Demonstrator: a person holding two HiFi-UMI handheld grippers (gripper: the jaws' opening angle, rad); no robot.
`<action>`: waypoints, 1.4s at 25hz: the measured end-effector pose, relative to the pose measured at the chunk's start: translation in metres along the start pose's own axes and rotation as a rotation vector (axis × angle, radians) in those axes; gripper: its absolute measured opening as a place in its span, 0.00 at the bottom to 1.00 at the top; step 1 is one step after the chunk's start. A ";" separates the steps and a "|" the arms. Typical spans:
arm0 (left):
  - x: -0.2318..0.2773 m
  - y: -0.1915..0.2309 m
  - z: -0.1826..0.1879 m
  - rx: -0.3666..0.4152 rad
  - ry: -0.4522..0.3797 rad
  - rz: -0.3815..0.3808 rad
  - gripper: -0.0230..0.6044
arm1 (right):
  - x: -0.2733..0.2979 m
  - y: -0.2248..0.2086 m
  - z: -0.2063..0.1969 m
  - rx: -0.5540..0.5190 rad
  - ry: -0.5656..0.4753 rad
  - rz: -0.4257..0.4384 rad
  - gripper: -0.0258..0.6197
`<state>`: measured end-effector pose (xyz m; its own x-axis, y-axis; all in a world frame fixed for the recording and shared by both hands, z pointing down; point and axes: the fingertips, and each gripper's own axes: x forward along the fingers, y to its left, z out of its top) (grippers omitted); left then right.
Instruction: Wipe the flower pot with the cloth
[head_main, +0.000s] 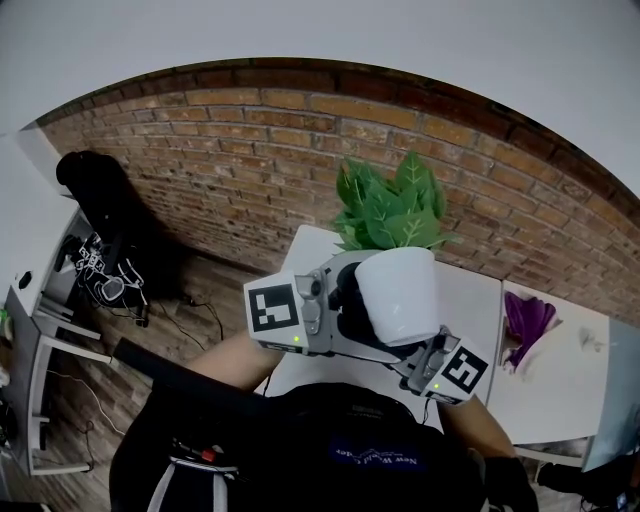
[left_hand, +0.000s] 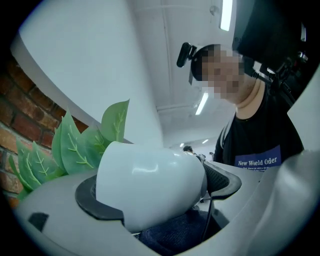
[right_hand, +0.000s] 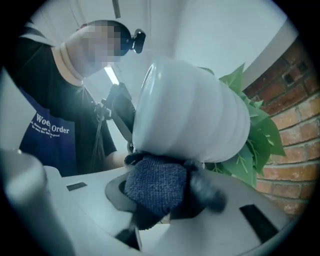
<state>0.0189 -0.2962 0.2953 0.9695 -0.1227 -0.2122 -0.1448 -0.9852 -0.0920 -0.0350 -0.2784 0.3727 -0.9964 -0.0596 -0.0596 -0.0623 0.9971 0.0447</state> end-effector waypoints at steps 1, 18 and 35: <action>-0.003 0.000 0.003 0.002 -0.014 0.003 0.86 | -0.001 -0.001 0.000 0.020 -0.017 0.004 0.20; -0.116 0.010 -0.034 0.121 0.267 0.224 0.86 | -0.090 -0.042 0.022 0.028 -0.004 -0.490 0.20; -0.067 -0.042 -0.088 0.247 0.460 0.334 0.86 | -0.207 -0.035 0.034 0.025 0.062 -0.580 0.20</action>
<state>-0.0228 -0.2574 0.3986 0.8420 -0.5129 0.1674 -0.4434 -0.8345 -0.3270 0.1749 -0.2996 0.3500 -0.8014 -0.5981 -0.0090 -0.5981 0.8014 -0.0020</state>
